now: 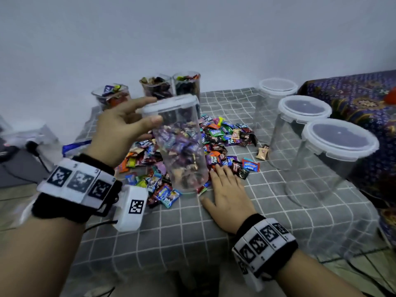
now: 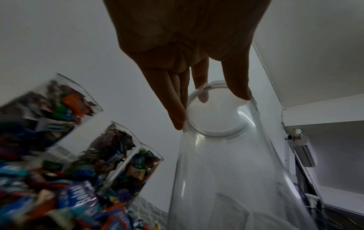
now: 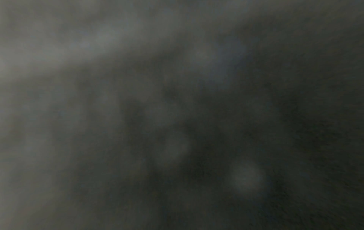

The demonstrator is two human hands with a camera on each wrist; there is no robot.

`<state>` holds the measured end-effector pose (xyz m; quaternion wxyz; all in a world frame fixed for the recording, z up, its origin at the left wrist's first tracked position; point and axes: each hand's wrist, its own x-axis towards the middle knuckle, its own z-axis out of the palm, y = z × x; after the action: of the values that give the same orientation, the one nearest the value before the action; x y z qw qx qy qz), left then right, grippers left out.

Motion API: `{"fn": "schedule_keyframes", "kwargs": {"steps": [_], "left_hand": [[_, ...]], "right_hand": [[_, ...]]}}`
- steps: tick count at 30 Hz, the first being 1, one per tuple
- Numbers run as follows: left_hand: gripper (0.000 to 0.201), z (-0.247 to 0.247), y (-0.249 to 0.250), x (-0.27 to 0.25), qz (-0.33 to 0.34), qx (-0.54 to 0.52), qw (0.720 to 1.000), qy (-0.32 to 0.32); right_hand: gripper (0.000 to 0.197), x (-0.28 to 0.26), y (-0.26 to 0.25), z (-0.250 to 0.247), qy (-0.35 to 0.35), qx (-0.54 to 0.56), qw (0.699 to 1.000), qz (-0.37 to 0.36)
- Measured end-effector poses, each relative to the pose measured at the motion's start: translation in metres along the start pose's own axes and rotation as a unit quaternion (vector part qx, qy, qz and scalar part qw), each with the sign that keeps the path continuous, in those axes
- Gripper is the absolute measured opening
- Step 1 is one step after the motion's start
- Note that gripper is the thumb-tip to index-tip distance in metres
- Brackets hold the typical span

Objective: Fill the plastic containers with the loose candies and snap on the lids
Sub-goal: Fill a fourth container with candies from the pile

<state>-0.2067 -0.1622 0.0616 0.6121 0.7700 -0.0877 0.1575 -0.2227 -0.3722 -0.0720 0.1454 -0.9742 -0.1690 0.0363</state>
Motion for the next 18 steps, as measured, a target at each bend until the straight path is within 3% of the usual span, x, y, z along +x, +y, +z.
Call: {"fn": "schedule_keyframes", "kwargs": {"steps": [7,13,18], "left_hand": [[0.026,-0.002,-0.025,-0.037,-0.081,-0.023,0.996,-0.012],[0.04,-0.002,-0.027,-0.046,-0.032,-0.027,0.999,0.017],[0.049,-0.003,-0.024,-0.05,0.016,0.04,0.999,-0.005]], "right_hand": [[0.081,-0.002,-0.002,-0.004,-0.002,-0.009,1.0,0.006],[0.097,-0.001,0.0,0.002,0.021,-0.006,1.0,0.0],[0.08,-0.001,-0.001,0.0,0.021,-0.002,1.0,0.006]]}}
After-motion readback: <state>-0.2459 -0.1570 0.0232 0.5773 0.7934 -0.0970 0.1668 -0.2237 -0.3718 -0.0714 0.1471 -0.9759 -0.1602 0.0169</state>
